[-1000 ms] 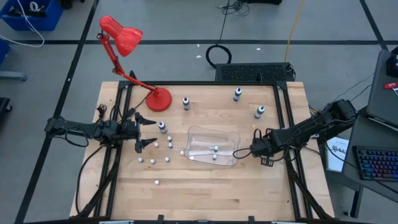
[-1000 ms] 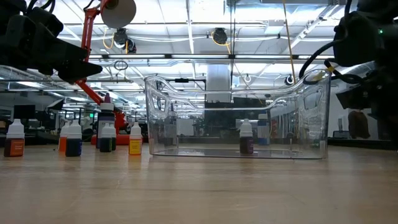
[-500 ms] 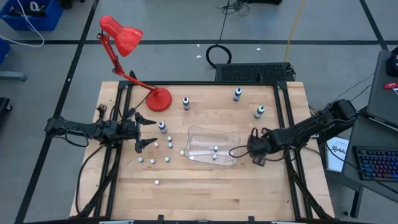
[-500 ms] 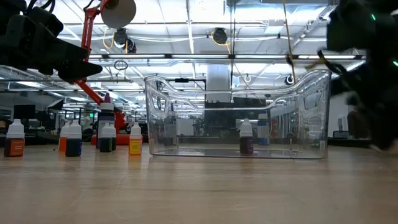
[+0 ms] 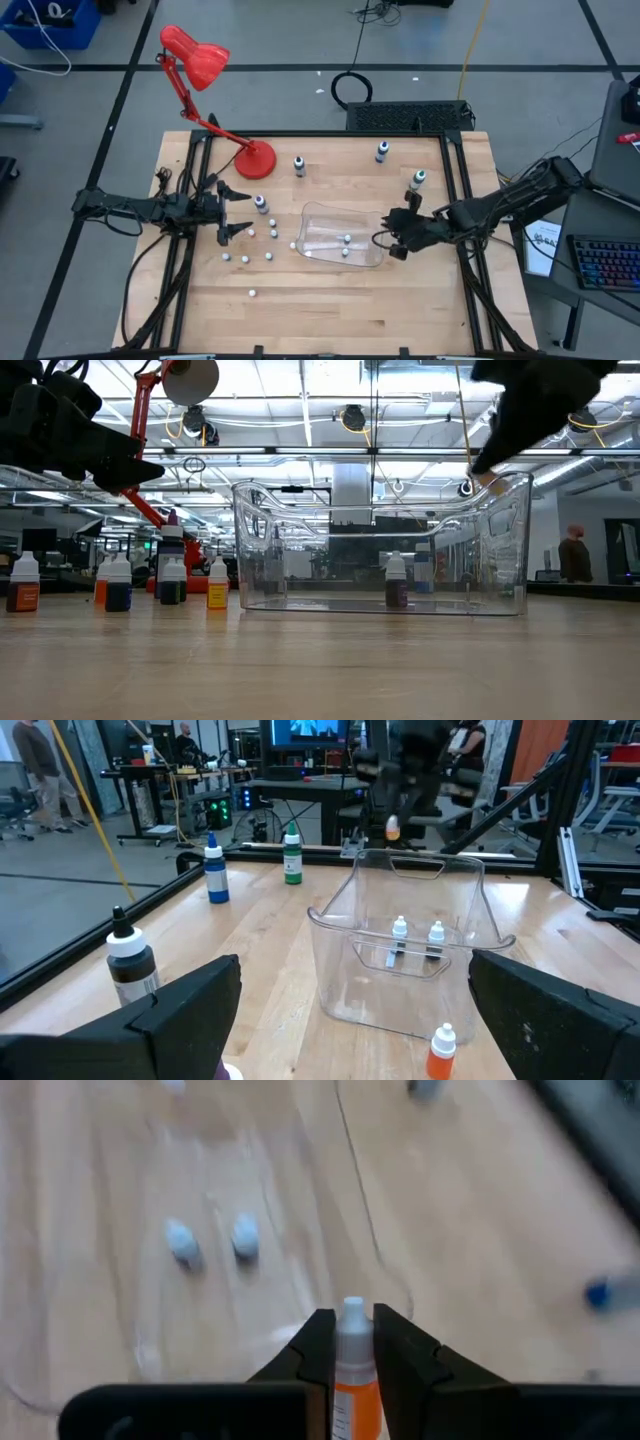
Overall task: Pick & Place food coloring
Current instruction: Put the small orange food coloring bottle into the transparent bin
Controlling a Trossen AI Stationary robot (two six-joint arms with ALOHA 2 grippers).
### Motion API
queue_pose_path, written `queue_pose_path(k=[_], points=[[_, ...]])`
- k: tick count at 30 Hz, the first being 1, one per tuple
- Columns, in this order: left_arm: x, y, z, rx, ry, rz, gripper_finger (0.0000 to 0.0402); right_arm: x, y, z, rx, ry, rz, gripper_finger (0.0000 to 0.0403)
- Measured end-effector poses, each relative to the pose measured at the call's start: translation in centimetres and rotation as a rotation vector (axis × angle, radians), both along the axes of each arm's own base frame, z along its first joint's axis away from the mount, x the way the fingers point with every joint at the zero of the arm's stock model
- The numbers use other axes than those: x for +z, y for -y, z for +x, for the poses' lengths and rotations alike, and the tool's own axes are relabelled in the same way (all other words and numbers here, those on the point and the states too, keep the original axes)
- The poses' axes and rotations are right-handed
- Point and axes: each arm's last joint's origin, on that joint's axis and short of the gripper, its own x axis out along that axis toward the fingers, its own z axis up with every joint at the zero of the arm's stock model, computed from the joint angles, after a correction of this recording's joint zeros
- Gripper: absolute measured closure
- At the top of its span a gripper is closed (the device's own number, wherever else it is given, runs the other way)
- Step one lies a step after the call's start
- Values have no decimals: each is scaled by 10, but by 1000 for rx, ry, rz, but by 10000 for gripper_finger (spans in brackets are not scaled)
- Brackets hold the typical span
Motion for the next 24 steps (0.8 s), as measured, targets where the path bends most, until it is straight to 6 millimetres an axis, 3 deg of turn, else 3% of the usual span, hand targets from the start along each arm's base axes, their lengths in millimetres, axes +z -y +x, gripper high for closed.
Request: queue_pose_path(k=[5, 11, 15, 24], points=[[0, 0, 0, 0, 0, 0, 14, 15, -7, 14, 101, 157, -74, 366], [0, 0, 0, 0, 0, 0, 14, 16, -13, 28, 288, 501, -154, 366], [0, 0, 0, 0, 2, 0, 14, 2, -7, 23, 376, 704, -169, 366], [11, 0, 0, -4, 121, -81, 14, -20, 17, 10, 361, 893, -183, 367]])
